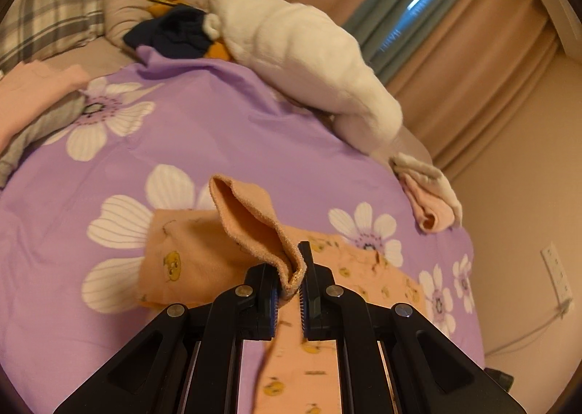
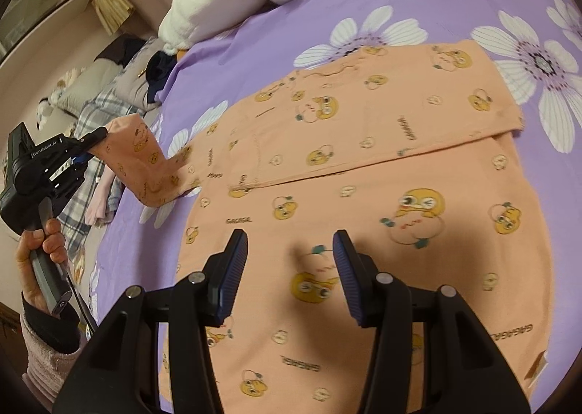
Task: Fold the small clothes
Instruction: 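Lift the sleeve with the left tool and fold it across the body, then release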
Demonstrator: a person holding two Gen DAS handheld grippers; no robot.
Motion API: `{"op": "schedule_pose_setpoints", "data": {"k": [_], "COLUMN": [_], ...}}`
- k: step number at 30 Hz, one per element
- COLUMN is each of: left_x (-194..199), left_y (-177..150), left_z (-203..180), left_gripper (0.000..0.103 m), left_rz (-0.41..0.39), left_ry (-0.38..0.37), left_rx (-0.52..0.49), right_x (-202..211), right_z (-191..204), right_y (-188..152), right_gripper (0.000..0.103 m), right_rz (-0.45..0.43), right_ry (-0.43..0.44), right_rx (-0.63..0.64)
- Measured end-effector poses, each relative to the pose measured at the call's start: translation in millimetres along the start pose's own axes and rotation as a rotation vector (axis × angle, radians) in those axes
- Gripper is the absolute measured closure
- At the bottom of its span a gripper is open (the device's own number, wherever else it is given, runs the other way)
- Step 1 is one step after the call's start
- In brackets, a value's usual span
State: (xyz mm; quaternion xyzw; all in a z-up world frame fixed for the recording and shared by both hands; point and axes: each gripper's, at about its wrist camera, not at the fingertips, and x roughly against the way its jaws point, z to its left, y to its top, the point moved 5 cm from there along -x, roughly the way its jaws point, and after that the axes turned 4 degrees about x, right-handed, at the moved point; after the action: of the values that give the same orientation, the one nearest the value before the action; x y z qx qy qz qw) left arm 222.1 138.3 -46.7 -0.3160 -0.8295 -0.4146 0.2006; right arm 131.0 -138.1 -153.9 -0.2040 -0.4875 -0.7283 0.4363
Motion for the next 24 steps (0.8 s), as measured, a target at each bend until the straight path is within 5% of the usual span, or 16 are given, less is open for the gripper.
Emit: {"op": "schedule_pose_setpoints", "data": {"k": [16, 24], "left_x": [-81, -135], "left_y": [-63, -109], "left_z": [-109, -129], "left_gripper": [0.095, 0.095], "left_rz": [0.130, 0.235], "left_ry": [0.043, 0.106], "left_rx": [-0.193, -0.246], "right_x": [49, 52], "right_z": [-71, -96], "right_y": [-4, -6], "right_gripper": [0.053, 0.053], "right_rz": [-0.103, -0.107], "right_ry": [-0.001, 0.002], "right_rx": [-0.117, -0.144]}}
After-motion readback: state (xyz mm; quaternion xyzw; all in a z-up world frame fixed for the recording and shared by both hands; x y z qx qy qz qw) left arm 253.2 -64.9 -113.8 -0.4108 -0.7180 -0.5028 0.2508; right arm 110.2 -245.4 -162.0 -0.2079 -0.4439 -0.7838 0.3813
